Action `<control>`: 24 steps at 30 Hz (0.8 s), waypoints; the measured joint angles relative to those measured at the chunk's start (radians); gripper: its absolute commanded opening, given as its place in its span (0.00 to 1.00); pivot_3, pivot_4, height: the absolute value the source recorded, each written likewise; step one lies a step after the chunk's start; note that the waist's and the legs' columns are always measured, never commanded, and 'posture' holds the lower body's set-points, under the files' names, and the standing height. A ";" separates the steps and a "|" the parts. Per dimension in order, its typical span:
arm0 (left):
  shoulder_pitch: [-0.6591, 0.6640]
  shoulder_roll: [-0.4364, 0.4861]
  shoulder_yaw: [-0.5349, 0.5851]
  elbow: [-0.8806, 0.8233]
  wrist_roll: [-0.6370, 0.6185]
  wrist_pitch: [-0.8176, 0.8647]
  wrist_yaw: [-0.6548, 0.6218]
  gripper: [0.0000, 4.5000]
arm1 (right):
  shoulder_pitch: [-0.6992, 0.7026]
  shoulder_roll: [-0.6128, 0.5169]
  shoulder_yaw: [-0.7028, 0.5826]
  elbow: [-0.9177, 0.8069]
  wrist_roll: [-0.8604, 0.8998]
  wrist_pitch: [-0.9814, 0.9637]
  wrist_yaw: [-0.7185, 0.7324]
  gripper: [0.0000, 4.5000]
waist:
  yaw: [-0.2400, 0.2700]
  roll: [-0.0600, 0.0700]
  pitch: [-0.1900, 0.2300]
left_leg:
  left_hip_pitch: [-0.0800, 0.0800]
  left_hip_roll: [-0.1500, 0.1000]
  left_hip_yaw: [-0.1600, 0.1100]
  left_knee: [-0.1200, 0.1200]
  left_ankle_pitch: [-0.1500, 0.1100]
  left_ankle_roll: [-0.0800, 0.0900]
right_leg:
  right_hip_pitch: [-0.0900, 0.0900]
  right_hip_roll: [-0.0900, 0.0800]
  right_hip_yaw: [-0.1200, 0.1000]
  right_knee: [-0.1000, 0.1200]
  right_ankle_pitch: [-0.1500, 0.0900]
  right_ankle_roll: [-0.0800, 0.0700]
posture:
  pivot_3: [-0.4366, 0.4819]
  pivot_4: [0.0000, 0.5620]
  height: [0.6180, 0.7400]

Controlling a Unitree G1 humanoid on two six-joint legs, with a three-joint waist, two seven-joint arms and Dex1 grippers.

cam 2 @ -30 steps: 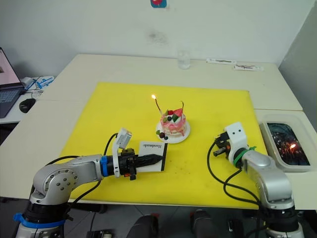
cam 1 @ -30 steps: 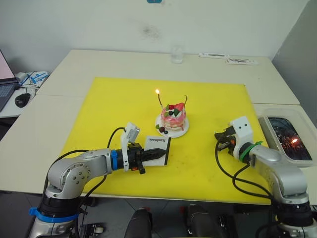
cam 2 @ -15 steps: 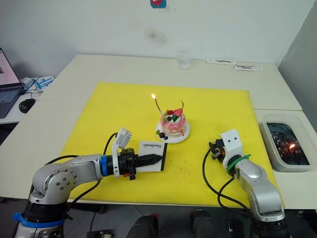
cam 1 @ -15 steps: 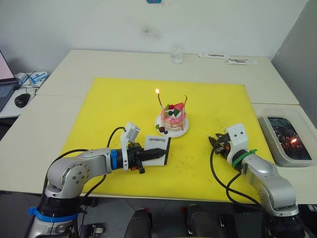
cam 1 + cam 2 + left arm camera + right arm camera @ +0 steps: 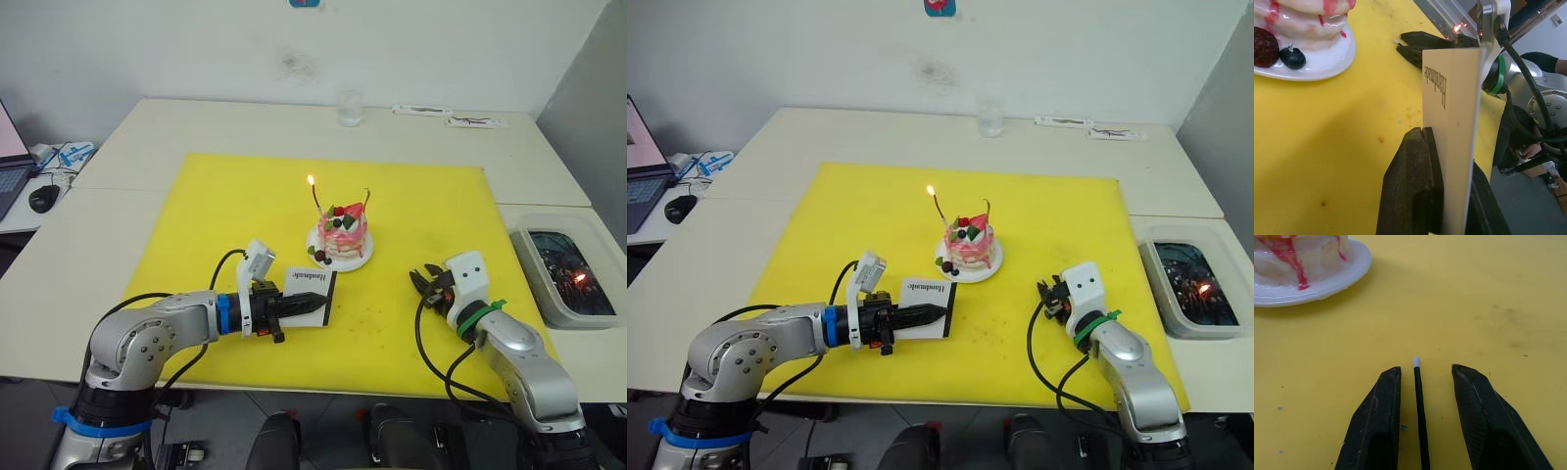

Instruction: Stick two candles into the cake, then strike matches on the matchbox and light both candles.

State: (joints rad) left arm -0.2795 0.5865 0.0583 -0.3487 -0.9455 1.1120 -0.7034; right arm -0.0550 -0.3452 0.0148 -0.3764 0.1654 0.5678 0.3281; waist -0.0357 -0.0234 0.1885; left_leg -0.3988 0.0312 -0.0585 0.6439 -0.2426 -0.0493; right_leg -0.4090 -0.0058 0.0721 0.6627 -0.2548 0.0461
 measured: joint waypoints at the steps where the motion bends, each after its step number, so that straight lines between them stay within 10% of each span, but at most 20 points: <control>1: 0.000 0.000 0.000 0.000 0.000 0.000 -0.001 0.00 | -0.001 0.001 0.000 0.000 0.000 0.004 -0.003 0.34 | 0.000 0.000 0.000 | 0.000 0.000 0.000 0.000 0.000 0.000 | 0.000 0.000 0.000 0.000 0.000 0.000 | 0.48 0.27 1.00; 6: -0.001 0.000 0.000 0.000 0.000 0.001 -0.005 0.00 | -0.006 0.000 0.012 -0.015 -0.008 0.044 -0.018 0.02 | 0.001 0.000 0.000 | 0.000 0.000 0.000 0.000 0.000 0.000 | 0.001 0.000 0.000 0.000 0.000 0.000 | 0.48 0.27 1.00; 24: -0.053 -0.039 0.017 0.048 -0.017 0.020 0.029 0.00 | -0.099 -0.166 0.059 -0.261 0.048 0.143 0.132 0.01 | 0.000 0.000 0.000 | 0.000 0.000 -0.001 0.000 0.000 0.000 | 0.000 0.000 -0.001 0.000 0.000 0.000 | 0.48 0.27 1.00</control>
State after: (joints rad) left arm -0.3322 0.5474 0.0753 -0.3005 -0.9621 1.1318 -0.6741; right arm -0.1537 -0.5117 0.0736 -0.6377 0.2138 0.7111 0.4606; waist -0.0354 -0.0232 0.1886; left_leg -0.3987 0.0312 -0.0593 0.6441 -0.2426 -0.0493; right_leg -0.4089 -0.0055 0.0715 0.6625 -0.2546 0.0464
